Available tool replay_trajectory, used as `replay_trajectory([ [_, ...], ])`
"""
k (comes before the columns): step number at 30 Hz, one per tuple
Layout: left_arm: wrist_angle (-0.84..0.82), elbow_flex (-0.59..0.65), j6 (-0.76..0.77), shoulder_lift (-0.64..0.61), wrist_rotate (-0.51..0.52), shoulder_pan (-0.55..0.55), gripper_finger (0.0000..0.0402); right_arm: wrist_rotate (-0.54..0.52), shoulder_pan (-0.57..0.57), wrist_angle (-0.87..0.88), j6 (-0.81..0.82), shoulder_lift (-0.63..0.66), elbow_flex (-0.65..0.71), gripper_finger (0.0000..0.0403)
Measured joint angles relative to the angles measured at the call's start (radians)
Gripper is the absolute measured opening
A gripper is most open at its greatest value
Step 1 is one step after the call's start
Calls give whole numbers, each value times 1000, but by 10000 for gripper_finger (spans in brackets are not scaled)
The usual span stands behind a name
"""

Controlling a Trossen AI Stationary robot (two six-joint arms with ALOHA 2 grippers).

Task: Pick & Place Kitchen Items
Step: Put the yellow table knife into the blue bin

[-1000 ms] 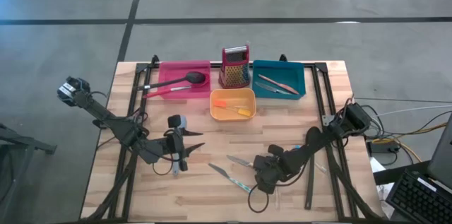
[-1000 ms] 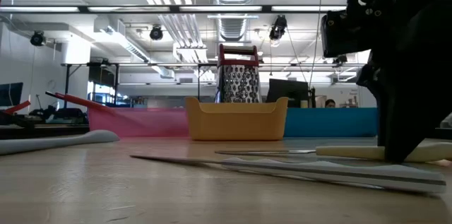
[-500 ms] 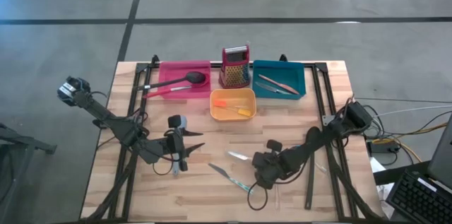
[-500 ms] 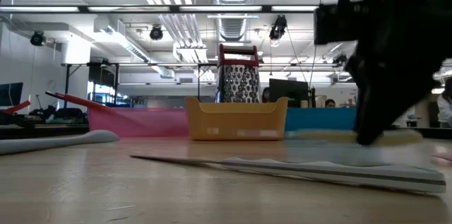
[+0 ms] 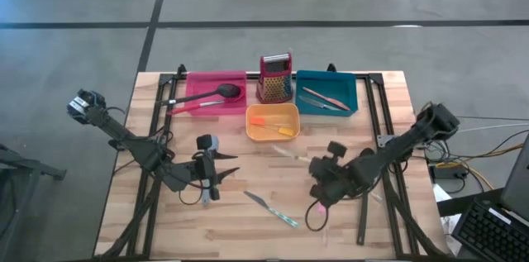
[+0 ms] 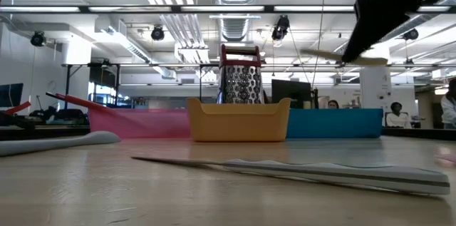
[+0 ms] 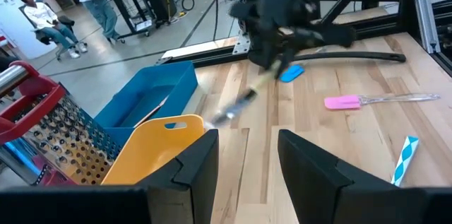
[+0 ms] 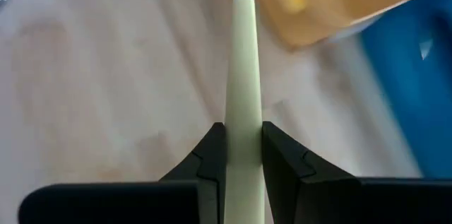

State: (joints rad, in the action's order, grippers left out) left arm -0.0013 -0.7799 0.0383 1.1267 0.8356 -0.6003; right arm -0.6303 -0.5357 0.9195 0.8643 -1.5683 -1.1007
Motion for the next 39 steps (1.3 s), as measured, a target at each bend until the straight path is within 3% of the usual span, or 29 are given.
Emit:
replay_trajectory([
  [6, 0, 0, 0, 0, 0, 0, 151, -82, 44, 104, -6, 119, 2, 50],
  [17, 0, 0, 0, 0, 0, 0, 151, -140, 227, 303, -82, 279, 7, 50],
  [34, 0, 0, -1, 0, 0, 0, 151, -159, 706, 309, -595, 297, 7, 50],
  [39, 0, 0, -11, 0, 0, 0, 151, -154, 802, 304, -728, 297, 7, 50],
])
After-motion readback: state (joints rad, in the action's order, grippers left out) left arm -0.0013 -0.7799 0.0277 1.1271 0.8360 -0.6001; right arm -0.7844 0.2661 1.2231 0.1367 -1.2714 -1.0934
